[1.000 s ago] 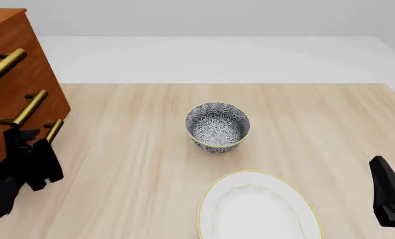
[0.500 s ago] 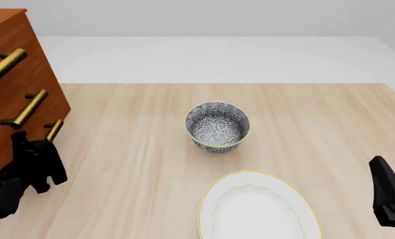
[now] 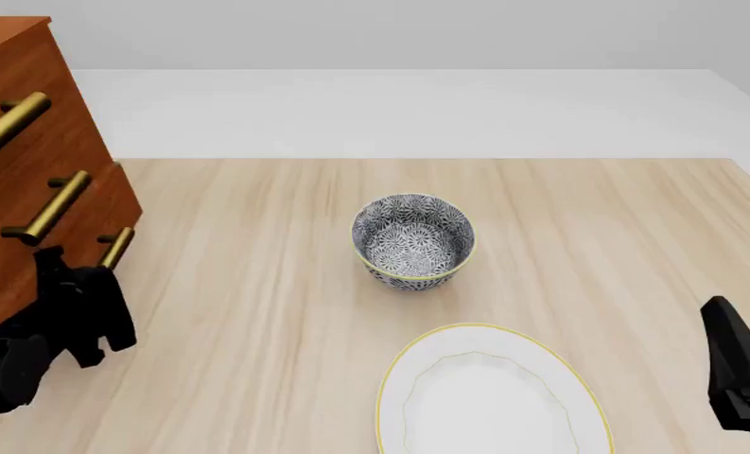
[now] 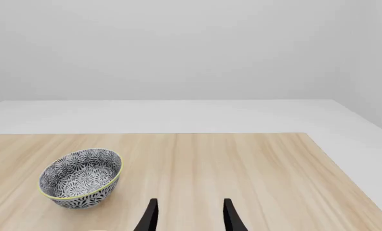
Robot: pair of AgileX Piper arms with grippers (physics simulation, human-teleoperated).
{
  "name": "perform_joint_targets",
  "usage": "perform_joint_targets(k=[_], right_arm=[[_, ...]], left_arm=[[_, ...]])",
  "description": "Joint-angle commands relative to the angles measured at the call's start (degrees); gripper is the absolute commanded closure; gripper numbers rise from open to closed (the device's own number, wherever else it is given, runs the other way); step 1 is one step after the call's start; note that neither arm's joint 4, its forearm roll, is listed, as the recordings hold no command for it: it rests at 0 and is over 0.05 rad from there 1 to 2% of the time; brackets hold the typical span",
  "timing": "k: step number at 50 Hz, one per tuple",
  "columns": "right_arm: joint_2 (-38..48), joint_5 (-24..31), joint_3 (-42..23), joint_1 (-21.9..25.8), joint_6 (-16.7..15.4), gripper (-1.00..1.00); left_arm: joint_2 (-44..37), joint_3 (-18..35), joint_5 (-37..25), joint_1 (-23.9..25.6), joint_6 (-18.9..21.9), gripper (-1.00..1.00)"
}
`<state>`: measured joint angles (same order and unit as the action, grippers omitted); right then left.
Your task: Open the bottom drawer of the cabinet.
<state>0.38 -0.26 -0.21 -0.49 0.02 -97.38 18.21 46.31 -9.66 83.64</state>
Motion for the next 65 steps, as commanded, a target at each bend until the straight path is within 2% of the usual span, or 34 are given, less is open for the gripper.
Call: perform_joint_targets(k=[1, 27, 38, 52, 53, 58, 63, 65], right_arm=[[0.0, 0.0, 0.0, 0.0, 0.0, -1.0], [0.01, 0.0, 0.0, 0.0, 0.0, -1.0], [0.0, 0.0, 0.0, 0.0, -0.01, -1.0], [0.01, 0.0, 0.0, -0.01, 0.01, -1.0], [-0.01, 0.0, 0.0, 0.0, -0.01, -1.0], [0.03, 0.01, 0.0, -0.01, 0.04, -1.0], [0.0, 0.0, 0.0, -0.02, -0.02, -1.0], [0.01, 0.0, 0.0, 0.02, -0.01, -1.0]], left_arm=[[5.21, -2.25, -1.74, 2.41, 0.54, 1.0], [10.02, -3.11, -4.75, 6.38, 1.79, 1.0], [13.65, -1.9, -8.72, 7.47, 1.66, 1.0], [12.68, -2.62, -6.13, 6.22, 3.02, 1.0], [13.05, -2.38, -6.74, 6.21, 2.85, -1.0], [14.18, -2.88, -6.45, 5.59, 4.44, -1.0], [20.21, -1.86, -12.81, 5.96, 2.17, -1.0], [22.64, -0.54, -16.85, 6.44, -0.71, -1.0]])
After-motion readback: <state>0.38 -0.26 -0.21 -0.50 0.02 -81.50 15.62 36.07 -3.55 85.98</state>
